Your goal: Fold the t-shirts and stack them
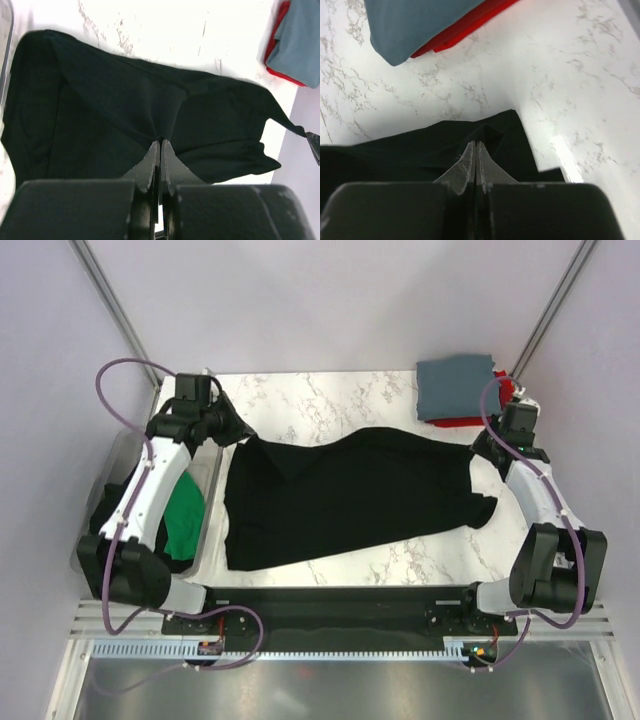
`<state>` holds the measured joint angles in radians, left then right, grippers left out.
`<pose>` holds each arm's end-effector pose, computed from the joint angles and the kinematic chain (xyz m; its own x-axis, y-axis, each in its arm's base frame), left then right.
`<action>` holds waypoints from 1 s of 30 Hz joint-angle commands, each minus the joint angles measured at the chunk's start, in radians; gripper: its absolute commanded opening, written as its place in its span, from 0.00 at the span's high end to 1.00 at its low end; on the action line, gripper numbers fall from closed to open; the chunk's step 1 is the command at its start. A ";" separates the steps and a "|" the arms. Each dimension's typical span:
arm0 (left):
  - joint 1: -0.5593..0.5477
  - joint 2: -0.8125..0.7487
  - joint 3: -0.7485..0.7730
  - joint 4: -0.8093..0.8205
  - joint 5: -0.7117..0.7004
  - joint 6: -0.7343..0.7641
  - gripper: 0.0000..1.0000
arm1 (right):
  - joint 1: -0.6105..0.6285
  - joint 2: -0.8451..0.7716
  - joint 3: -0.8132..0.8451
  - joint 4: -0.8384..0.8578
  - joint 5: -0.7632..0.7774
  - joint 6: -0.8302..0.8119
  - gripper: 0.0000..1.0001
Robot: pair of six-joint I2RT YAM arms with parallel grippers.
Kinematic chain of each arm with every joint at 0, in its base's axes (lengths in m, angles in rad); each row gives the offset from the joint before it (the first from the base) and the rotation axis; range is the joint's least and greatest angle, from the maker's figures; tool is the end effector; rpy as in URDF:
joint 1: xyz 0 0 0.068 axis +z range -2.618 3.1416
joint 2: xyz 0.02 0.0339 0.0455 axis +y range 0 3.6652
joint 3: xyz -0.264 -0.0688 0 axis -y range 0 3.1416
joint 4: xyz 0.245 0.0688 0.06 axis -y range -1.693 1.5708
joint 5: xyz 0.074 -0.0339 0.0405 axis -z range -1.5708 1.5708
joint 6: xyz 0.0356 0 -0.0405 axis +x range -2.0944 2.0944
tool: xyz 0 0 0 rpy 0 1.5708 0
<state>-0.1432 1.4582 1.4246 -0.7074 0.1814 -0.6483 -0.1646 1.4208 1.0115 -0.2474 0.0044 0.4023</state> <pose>0.3135 -0.0517 0.3540 -0.6969 -0.4996 -0.5146 -0.1865 0.8190 -0.5426 0.3117 -0.0519 0.2652 -0.4887 0.4781 -0.7298 0.3897 0.8680 0.3076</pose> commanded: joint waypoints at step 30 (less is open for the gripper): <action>-0.209 -0.412 -0.627 0.066 -0.083 -0.237 0.34 | 0.235 0.045 -0.042 -0.006 -0.210 0.047 0.16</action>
<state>-0.2977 0.9485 0.7300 -0.7429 0.1825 -0.8444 0.0216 1.3392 0.9302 -0.2775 -0.1379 0.4831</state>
